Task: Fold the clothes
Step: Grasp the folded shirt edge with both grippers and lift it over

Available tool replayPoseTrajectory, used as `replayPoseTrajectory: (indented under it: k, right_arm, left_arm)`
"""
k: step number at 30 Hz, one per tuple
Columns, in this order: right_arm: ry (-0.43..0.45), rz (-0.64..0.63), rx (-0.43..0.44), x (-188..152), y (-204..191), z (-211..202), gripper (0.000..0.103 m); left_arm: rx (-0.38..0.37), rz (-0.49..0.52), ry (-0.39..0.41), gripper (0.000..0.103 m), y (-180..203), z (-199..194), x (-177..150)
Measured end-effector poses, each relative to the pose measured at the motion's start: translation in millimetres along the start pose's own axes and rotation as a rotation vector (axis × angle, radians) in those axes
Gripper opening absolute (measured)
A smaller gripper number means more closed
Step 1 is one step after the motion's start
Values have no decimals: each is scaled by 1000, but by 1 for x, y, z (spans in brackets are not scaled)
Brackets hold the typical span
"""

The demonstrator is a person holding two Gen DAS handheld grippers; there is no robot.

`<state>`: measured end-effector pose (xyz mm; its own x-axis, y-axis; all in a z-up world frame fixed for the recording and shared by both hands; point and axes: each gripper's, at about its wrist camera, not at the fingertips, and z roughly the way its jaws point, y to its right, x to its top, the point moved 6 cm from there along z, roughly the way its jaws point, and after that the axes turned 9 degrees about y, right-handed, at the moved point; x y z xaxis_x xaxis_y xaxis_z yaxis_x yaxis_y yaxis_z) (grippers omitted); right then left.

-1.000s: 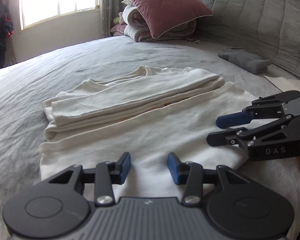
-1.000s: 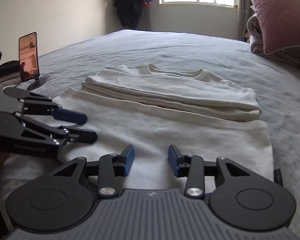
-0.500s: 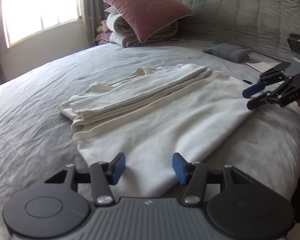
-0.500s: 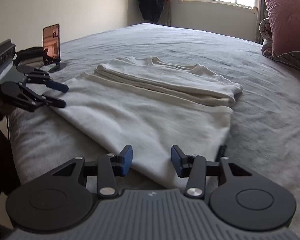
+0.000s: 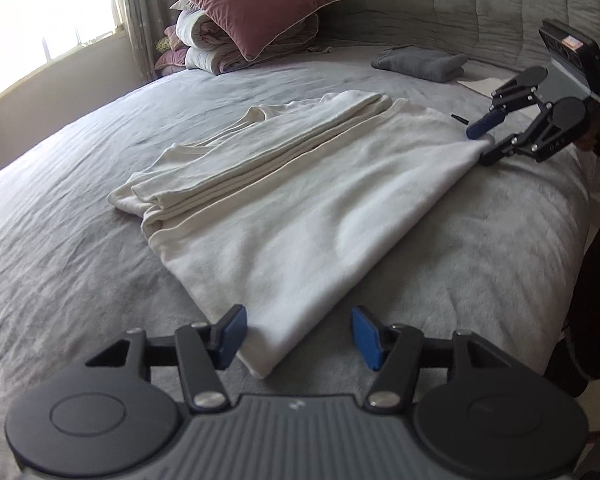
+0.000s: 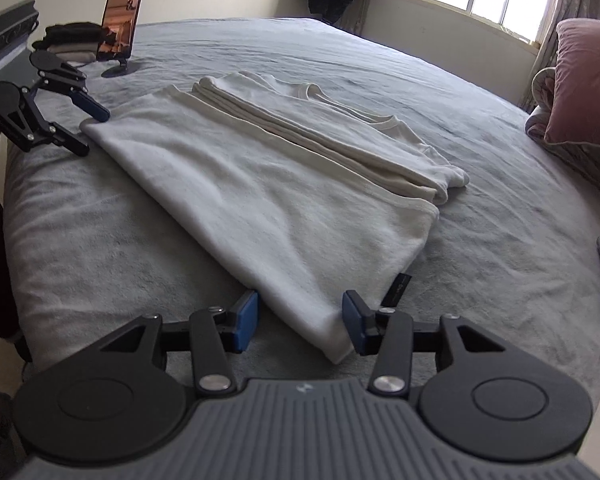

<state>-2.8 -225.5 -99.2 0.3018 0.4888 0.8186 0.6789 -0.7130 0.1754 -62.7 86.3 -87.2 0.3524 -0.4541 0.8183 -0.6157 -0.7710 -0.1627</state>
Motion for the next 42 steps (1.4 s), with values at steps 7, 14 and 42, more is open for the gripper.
replayPoseTrajectory:
  k: [7, 14, 42]
  right_arm:
    - [-14, -121, -67, 1, -10, 1, 29]
    - [7, -210, -124, 8, -20, -4, 10]
    - [212, -53, -373, 145, 86, 50, 4]
  left_arm:
    - [69, 87, -9, 34, 0, -2, 0]
    - [115, 126, 24, 10, 1, -11, 10]
    - [398, -249, 205, 5, -137, 60, 147]
